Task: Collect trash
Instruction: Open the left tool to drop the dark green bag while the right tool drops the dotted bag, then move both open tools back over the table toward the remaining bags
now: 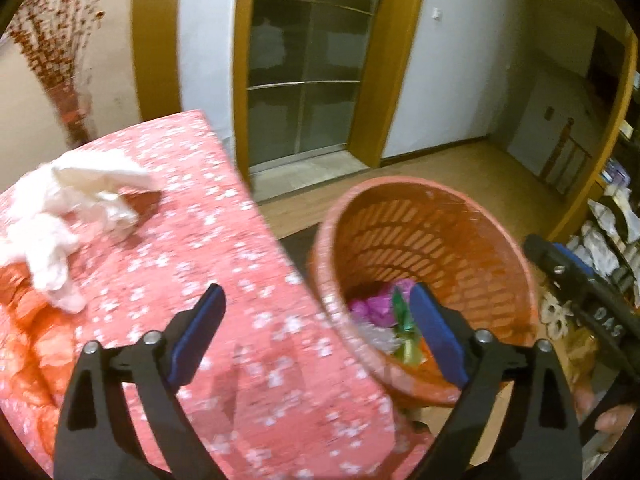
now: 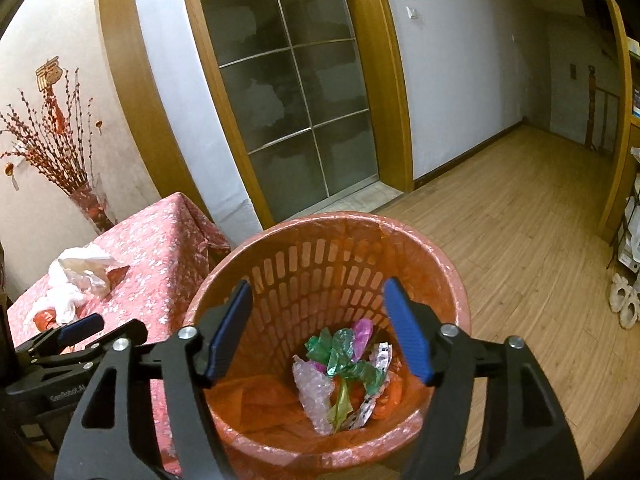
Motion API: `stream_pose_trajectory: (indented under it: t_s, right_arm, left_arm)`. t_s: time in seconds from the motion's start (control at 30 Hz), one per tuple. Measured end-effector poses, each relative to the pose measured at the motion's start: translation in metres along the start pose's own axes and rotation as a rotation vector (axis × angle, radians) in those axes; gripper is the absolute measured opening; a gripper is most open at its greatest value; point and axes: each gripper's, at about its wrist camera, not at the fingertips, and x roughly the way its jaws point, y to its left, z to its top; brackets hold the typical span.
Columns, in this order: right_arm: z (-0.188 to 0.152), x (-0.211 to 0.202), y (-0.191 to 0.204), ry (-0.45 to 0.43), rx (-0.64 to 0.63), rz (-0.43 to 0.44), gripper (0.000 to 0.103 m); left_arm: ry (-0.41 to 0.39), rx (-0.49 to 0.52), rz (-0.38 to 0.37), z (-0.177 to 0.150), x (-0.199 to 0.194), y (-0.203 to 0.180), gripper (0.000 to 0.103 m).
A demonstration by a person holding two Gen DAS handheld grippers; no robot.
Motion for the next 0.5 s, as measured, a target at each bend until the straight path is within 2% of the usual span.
stream_pose_trajectory:
  t_s: [0.1, 0.2, 0.5]
  right_arm:
    - [-0.002, -0.002, 0.005, 0.005, -0.009, 0.002, 0.069]
    - [-0.003, -0.003, 0.013, 0.005, -0.024, 0.005, 0.077]
    - [-0.012, -0.005, 0.055, 0.030, -0.103, 0.051, 0.077]
  left_arm:
    - [0.004, -0.026, 0.050, -0.005, -0.004, 0.017, 0.094]
    - [0.010, -0.048, 0.090, -0.009, -0.009, 0.032, 0.095]
    - [-0.018, -0.129, 0.163, -0.029, -0.042, 0.084, 0.095]
